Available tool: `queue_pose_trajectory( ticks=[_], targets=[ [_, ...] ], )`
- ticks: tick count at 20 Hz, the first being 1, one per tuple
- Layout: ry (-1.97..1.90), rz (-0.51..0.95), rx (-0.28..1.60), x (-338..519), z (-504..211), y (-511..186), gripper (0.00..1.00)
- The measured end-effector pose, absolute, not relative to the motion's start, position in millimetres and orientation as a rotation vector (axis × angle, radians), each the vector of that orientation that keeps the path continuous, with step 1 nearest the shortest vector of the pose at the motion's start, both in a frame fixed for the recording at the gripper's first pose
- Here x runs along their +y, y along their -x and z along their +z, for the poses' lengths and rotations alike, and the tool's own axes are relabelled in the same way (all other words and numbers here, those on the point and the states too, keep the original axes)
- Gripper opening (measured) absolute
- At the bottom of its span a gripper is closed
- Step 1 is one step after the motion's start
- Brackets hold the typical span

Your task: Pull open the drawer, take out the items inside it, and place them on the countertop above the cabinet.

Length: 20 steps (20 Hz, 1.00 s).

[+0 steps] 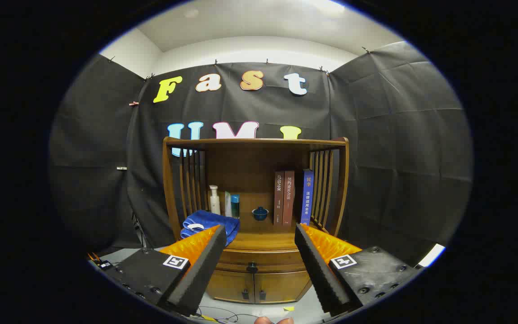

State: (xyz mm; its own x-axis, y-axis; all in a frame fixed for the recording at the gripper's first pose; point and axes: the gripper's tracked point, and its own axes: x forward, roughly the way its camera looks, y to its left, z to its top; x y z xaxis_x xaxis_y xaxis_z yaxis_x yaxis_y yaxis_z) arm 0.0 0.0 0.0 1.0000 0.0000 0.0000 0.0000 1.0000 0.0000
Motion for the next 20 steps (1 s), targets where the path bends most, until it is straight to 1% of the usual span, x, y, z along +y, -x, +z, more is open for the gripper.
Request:
queue_pose_trajectory(
  ticks=[20],
  targets=[
    [0.011, -0.002, -0.019, -0.3, 6.3, 0.8, 0.99]
  ],
)
